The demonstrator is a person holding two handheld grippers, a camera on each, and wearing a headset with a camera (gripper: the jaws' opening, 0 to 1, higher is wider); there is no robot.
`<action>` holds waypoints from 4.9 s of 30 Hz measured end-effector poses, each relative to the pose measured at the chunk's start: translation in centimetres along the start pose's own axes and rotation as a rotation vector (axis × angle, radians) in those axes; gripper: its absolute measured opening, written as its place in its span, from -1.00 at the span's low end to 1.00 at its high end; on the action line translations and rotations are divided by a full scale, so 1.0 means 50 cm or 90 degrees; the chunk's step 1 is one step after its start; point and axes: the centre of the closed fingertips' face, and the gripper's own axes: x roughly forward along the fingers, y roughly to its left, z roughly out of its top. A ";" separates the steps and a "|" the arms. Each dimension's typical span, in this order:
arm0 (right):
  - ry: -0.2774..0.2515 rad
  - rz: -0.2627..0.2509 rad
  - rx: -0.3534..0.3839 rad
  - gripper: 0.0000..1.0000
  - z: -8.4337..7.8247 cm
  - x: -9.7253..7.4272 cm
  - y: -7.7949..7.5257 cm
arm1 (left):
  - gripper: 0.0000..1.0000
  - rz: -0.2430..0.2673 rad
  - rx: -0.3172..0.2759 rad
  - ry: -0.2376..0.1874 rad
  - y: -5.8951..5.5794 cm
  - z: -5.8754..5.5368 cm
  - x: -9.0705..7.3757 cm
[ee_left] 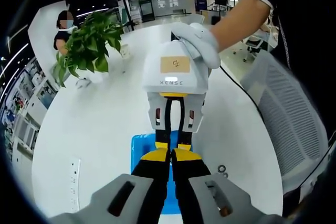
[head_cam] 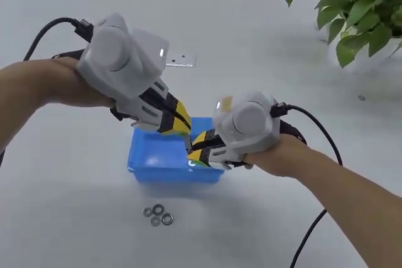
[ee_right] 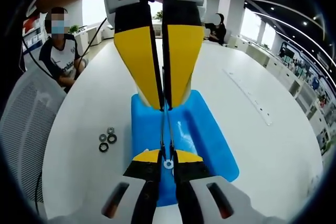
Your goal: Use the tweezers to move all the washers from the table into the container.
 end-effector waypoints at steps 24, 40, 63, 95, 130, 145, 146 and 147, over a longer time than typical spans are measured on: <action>-0.014 -0.030 -0.028 -0.80 0.047 -0.043 0.029 | -0.89 0.027 0.029 0.007 -0.038 0.045 -0.045; -0.013 -0.020 -0.034 -0.80 0.050 -0.041 0.090 | -0.90 0.027 0.027 0.017 -0.095 0.037 -0.056; 0.000 0.035 -0.022 -0.79 0.003 0.023 0.199 | -0.90 -0.018 -0.007 0.050 -0.201 -0.023 -0.018; 0.003 0.069 -0.020 -0.77 -0.003 0.054 0.235 | -0.89 -0.023 -0.047 0.050 -0.219 -0.057 -0.010; 0.015 0.059 0.000 -0.85 -0.013 0.052 0.227 | -0.90 -0.025 -0.057 0.034 -0.218 -0.041 -0.005; 0.010 0.048 -0.018 -0.84 0.010 0.026 0.222 | -0.89 -0.016 -0.045 0.028 -0.210 -0.016 -0.025; 0.010 0.047 -0.018 -0.84 0.011 0.024 0.221 | -0.89 -0.015 -0.044 0.028 -0.210 -0.014 -0.026; 0.009 0.046 -0.017 -0.84 0.012 0.022 0.220 | -0.90 -0.014 -0.045 0.027 -0.210 -0.012 -0.028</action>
